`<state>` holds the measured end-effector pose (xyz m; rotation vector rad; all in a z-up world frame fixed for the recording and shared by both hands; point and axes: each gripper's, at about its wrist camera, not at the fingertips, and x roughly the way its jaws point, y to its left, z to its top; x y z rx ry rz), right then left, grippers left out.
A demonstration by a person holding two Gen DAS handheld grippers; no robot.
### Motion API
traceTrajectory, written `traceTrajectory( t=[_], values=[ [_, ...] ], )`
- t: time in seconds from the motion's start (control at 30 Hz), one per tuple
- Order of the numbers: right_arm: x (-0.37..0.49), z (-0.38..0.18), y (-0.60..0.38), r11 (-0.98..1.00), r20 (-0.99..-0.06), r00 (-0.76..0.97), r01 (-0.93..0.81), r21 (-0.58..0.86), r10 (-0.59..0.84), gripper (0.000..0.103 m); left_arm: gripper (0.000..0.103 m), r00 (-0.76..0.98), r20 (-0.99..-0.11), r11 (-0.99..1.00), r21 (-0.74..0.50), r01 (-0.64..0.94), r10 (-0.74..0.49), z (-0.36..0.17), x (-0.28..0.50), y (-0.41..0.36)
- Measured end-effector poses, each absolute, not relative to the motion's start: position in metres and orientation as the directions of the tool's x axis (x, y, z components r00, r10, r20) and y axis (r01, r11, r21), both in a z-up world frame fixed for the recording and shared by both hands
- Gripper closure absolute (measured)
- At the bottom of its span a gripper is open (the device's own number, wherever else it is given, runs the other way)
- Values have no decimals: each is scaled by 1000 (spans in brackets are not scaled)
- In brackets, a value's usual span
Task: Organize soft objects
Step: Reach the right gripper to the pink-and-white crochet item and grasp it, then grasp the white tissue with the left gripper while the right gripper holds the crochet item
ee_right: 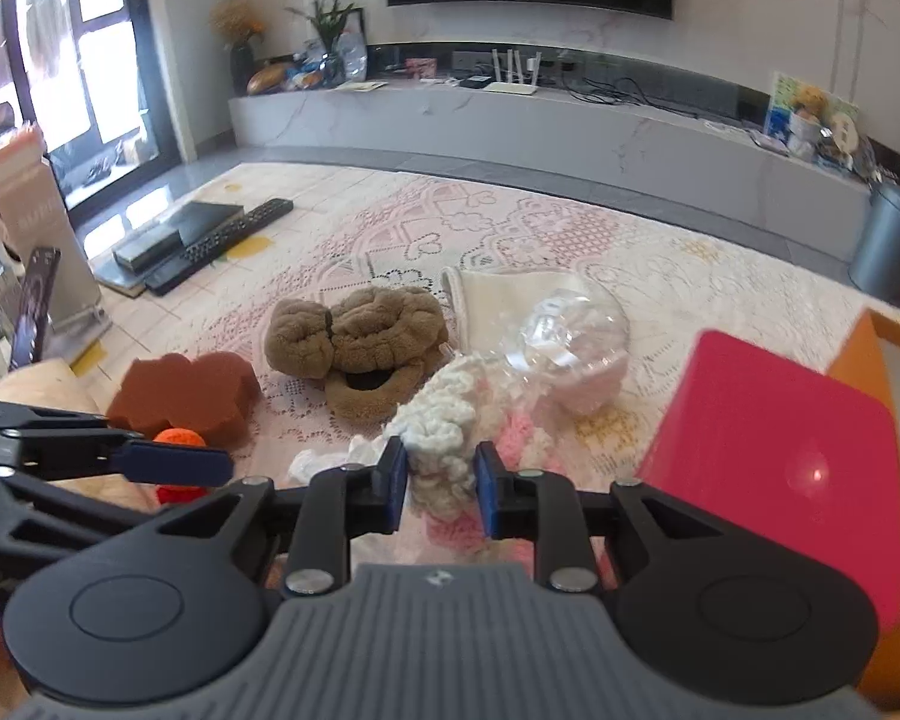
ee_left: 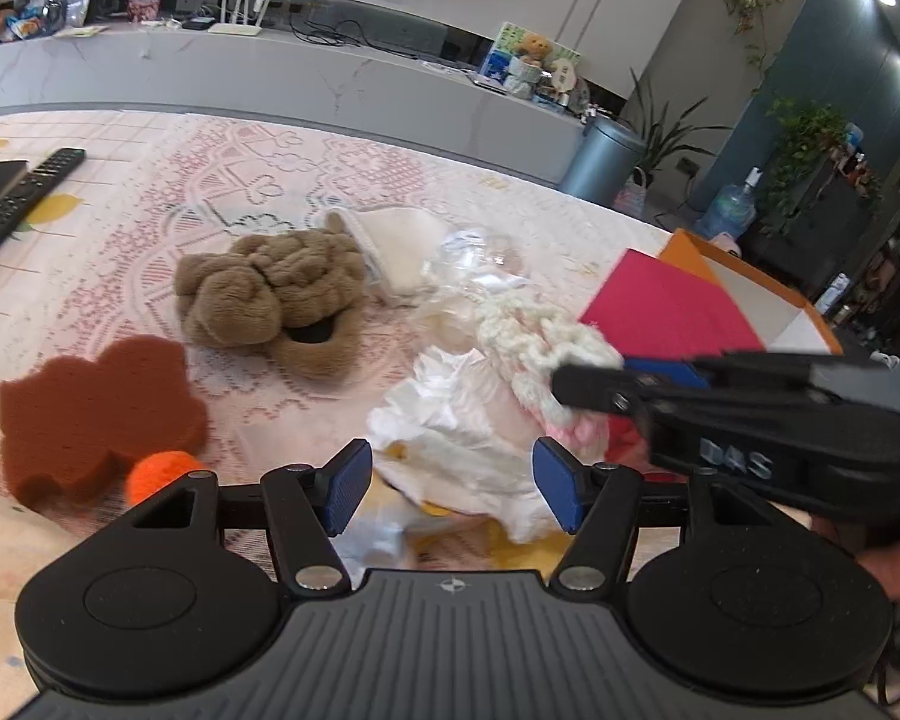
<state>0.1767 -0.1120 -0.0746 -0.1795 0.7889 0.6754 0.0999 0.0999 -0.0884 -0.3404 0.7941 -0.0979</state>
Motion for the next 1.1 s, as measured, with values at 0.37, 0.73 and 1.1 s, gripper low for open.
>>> traceTrajectory(
  t=[0.37, 0.73, 1.1],
  values=[
    [168, -93, -150, 852, -735, 506, -489, 188, 452, 84, 23, 708, -682, 909, -391, -140, -184, -96, 125, 88],
    [184, -106, -143, 842, -729, 496, -499, 206, 472, 66, 24, 663, -739, 902, -360, -238, -120, -121, 171, 73],
    [189, -116, -136, 831, -732, 475, -510, 223, 488, 70, 83, 687, -721, 922, -323, -213, -94, -115, 173, 63]
  ],
)
